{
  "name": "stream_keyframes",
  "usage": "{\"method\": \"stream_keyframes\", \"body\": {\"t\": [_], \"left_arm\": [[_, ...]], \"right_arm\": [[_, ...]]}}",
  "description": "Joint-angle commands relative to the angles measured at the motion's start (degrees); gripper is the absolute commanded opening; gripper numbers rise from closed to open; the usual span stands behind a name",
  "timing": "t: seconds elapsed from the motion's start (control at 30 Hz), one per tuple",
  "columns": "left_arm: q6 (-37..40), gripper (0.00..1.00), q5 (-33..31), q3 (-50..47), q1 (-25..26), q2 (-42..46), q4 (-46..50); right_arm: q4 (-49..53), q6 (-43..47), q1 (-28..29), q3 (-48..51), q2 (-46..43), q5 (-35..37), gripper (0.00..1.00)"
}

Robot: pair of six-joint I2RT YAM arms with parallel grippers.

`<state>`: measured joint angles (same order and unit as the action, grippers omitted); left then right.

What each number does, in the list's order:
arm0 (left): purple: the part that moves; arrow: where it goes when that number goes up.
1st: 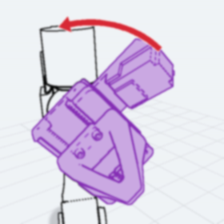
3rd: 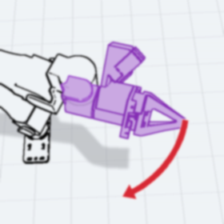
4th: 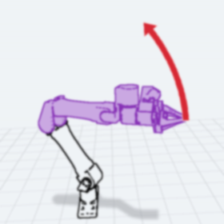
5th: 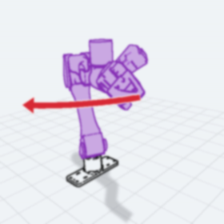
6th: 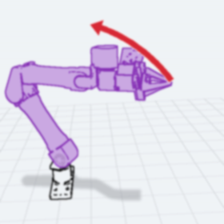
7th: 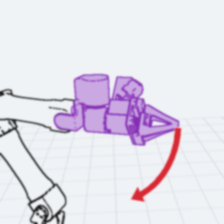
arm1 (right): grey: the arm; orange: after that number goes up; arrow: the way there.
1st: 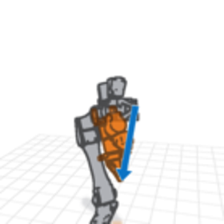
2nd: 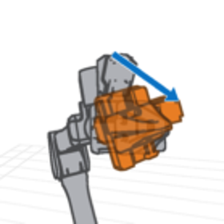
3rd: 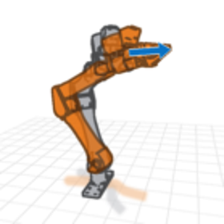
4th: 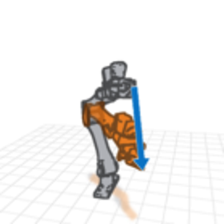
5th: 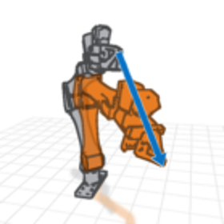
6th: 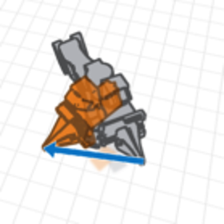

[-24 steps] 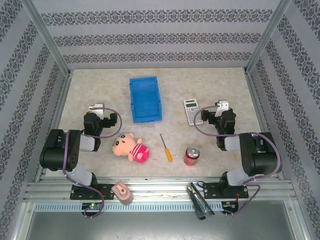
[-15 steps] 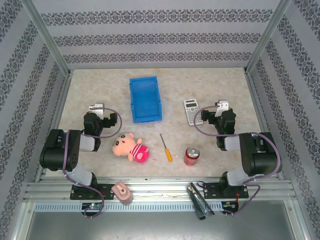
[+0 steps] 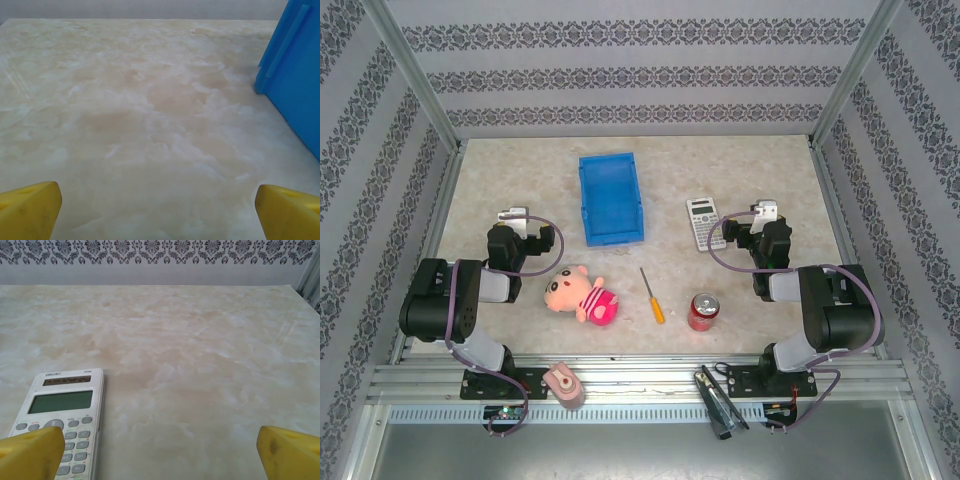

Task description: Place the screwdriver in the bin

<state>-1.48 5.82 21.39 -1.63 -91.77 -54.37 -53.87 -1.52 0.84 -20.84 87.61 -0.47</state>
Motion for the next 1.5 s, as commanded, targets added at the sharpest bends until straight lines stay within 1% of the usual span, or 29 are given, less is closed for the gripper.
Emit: {"method": "stream_keyframes", "body": {"t": [0.0,0.1,0.17,0.2,0.23,0.3,0.37,0.47,0.53,0.6,0.63,0.67,0.7,0.73,0.77,0.8,0.83,0.87,0.9,0.97,1.03,1.1,1.13,1.23,1.3,1.37,1.43,1.47], "left_arm": [[1.21,0.99,0.68,0.92,-0.31,0.60,0.36],[1.60,0.99,1.82,1.07,-0.22,0.69,0.58],[2.38,0.99,3.82,2.06,-0.22,2.12,3.50],[2.88,0.99,5.65,3.66,-0.22,3.81,7.53],[3.45,0.99,7.04,6.35,-0.22,5.87,14.34],[3.59,0.99,7.70,11.97,-0.22,8.54,26.12],[4.45,0.99,7.56,16.22,-0.22,10.15,33.85],[5.22,0.99,4.33,21.41,-0.22,12.77,43.90],[7.45,0.99,3.37,26.26,-0.22,14.41,53.65],[9.43,0.99,2.07,30.68,-0.22,15.90,62.99],[10.21,0.99,1.40,32.91,-0.22,16.86,67.74],[10.94,0.99,1.01,34.31,-0.22,17.82,71.87],[11.64,0.99,0.70,36.01,-0.22,18.93,75.59],[12.12,0.99,0.55,37.43,-0.22,20.21,79.17],[12.61,0.99,0.80,38.70,-0.22,21.28,82.07],[13.24,0.99,1.51,40.01,-0.22,22.42,85.38],[13.71,0.99,2.00,41.35,-0.22,23.47,88.61],[13.95,0.99,2.37,42.64,-0.22,24.24,91.05],[14.18,0.99,2.73,44.10,-0.22,25.02,94.20],[14.35,0.99,2.88,46.44,-0.22,26.34,98.64],[14.67,0.99,3.14,48.05,-0.22,27.84,101.81],[15.36,0.99,3.71,48.85,-0.22,29.36,104.01],[15.82,0.99,3.96,49.13,-0.20,29.96,105.29],[16.73,0.99,3.48,49.22,-0.13,31.68,107.15],[17.33,0.99,2.93,48.72,-0.13,32.67,107.69],[17.72,0.99,2.06,48.08,-0.13,33.69,107.92],[17.78,0.99,1.48,47.88,-0.13,34.25,108.65],[17.65,0.99,1.62,48.00,-0.13,34.33,109.23]], "right_arm": [[-1.74,-0.54,-0.17,-0.60,0.63,1.90,0.98],[-2.02,-0.52,-0.11,-0.34,0.45,1.87,0.98],[0.24,-0.28,-0.13,-0.96,-1.53,1.23,0.98],[2.54,-0.35,-0.05,-1.40,-3.43,1.26,0.98],[5.36,-0.45,-0.05,-1.93,-5.14,1.50,0.98],[8.80,-0.39,-0.07,-2.31,-8.48,1.60,0.98],[13.33,-0.57,0.11,-3.35,-12.08,3.45,0.98],[26.21,-1.72,0.93,-8.47,-18.09,7.94,0.98],[44.07,-4.48,2.44,-17.71,-20.05,12.01,0.98],[61.19,-7.53,5.44,-27.75,-20.10,16.18,0.98],[68.26,-9.14,7.49,-32.34,-20.55,17.01,0.98],[72.99,-10.38,9.27,-35.66,-21.52,17.10,0.98],[77.70,-12.39,11.06,-39.07,-23.02,16.62,0.98],[81.13,-16.43,12.26,-41.43,-25.00,16.33,0.98],[82.53,-18.11,12.38,-41.98,-27.29,11.39,0.98],[79.55,-17.73,11.89,-40.09,-30.44,2.16,0.98],[76.59,-18.87,11.88,-38.37,-32.37,-2.11,0.98],[77.09,-21.64,12.72,-38.47,-33.65,-2.76,0.98],[80.79,-22.75,14.11,-40.50,-33.34,-2.76,0.98],[90.68,-21.85,20.14,-45.68,-31.18,1.10,0.98],[98.27,-20.97,29.61,-49.67,-29.10,9.74,0.98],[104.13,-22.00,36.34,-52.69,-26.10,13.99,0.98],[107.30,-22.97,39.04,-54.62,-24.04,14.51,0.98],[115.19,-24.71,45.90,-58.49,-17.41,12.72,0.98],[118.75,-26.18,50.02,-60.00,-13.60,11.76,0.98],[120.69,-27.23,53.89,-61.36,-10.88,10.80,0.96],[121.02,-29.24,56.10,-61.71,-8.68,8.10,0.95],[120.89,-29.75,56.78,-61.61,-7.41,6.25,0.92]]}}
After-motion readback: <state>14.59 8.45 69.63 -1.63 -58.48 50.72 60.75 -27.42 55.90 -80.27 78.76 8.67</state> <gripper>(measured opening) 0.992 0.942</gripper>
